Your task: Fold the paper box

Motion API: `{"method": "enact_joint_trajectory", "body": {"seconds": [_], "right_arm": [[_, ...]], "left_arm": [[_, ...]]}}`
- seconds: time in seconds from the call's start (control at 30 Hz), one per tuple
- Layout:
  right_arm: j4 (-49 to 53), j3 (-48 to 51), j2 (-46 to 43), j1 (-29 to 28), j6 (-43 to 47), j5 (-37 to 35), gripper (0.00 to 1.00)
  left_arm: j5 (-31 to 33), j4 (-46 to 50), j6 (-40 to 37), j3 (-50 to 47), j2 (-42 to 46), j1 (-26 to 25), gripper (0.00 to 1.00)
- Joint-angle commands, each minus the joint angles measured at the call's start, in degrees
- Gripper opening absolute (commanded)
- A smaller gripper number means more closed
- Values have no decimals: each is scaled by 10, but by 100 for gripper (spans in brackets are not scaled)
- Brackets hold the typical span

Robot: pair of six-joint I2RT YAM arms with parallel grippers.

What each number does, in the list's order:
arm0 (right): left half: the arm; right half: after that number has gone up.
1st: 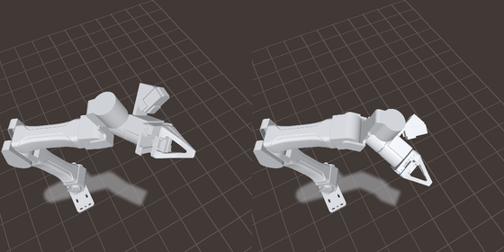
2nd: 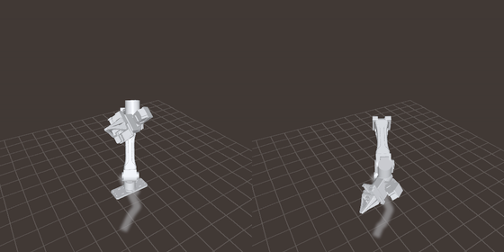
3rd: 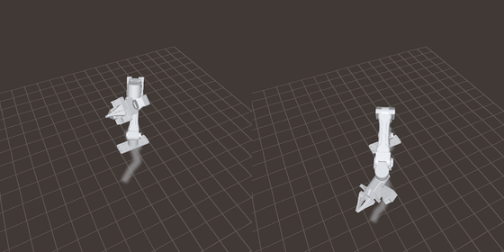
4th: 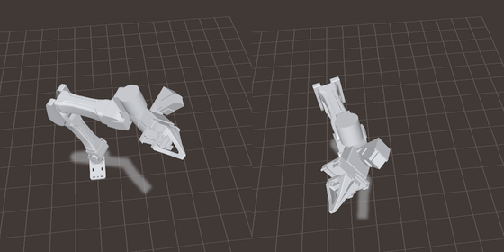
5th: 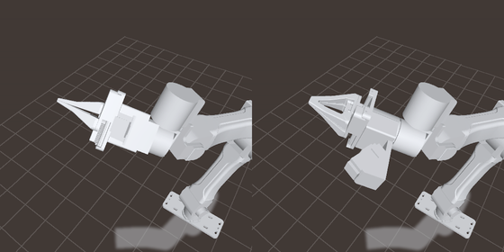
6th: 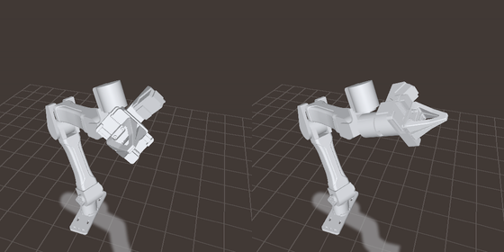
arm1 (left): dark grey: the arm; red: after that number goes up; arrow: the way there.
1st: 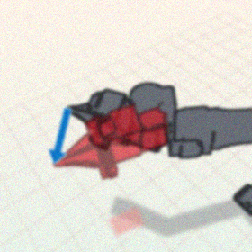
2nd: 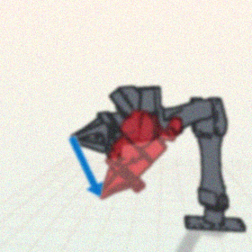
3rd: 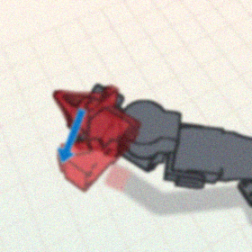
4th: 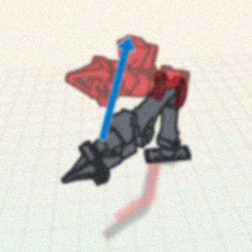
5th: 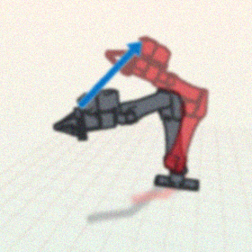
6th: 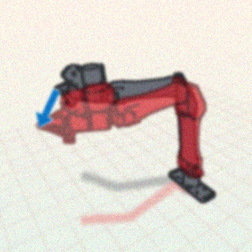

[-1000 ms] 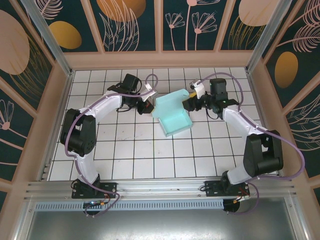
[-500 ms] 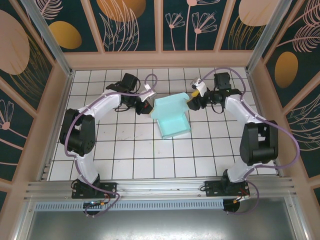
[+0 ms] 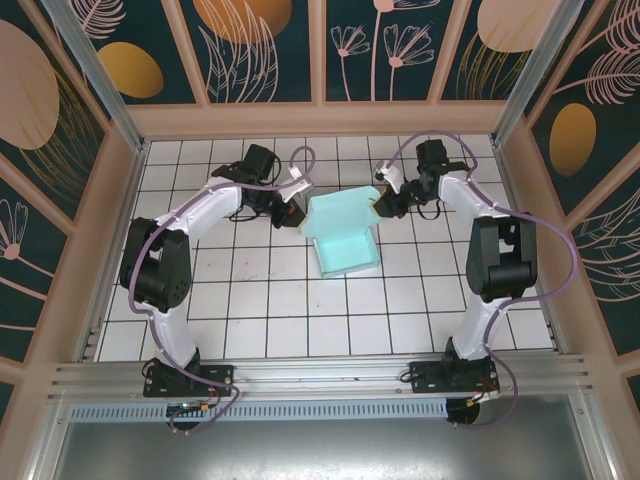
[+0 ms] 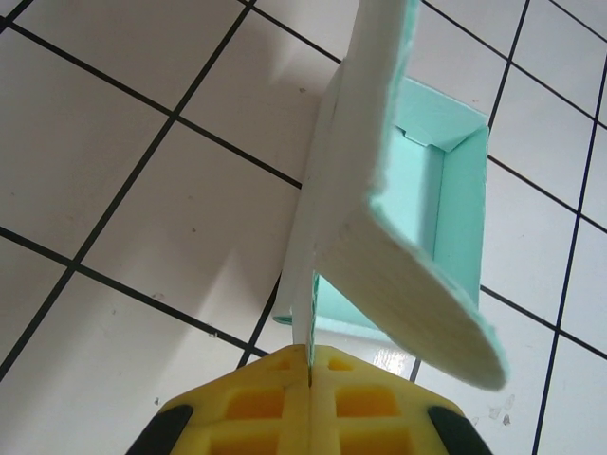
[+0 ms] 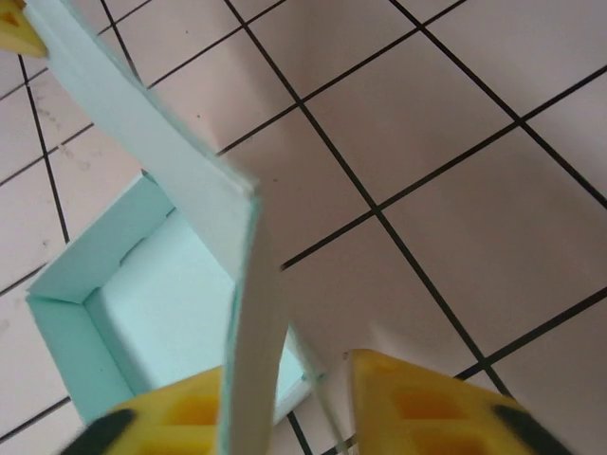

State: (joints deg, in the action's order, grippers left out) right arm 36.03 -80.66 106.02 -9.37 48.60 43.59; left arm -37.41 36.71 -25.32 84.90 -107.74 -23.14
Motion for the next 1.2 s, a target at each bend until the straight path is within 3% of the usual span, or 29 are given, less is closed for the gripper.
{"method": "enact_joint_trajectory", "body": {"seconds": [0.0,0.2,0.4,0.53,0.57,0.6,0.63,0.7,0.77,0.8,1.0,1.17], "right_arm": [[32,-24,7,-9,9,12,3],[27,-24,-2,-12,-4,1,0],[-22,8,-31,-17,-29,-14,14],[-11,3,-26,-17,-30,-20,12],[-12,3,-24,-17,-33,-21,15],[-16,4,-24,-17,-36,-22,28],[-22,7,-26,-17,-41,-25,31],[-30,8,-28,-17,-47,-26,24],[-31,6,-29,-17,-51,-26,3],[-34,6,-31,-17,-54,-27,0],[-108,32,-61,-25,-134,-73,0],[-237,103,-125,-56,-283,-167,0]], "left_arm": [[-7,12,-13,19,-14,5,0],[-6,12,-9,28,-22,5,0],[-6,12,-8,31,-24,5,0],[-8,12,-8,32,-24,5,0],[-9,12,-7,32,-24,5,0],[-8,12,-7,33,-25,5,0],[-9,12,-6,32,-25,5,0],[-9,11,-6,32,-25,5,0],[-7,10,-5,31,-24,5,0],[-8,9,-4,31,-25,5,0],[-2,-18,20,23,-17,5,0],[25,-139,121,-12,11,5,0]]}}
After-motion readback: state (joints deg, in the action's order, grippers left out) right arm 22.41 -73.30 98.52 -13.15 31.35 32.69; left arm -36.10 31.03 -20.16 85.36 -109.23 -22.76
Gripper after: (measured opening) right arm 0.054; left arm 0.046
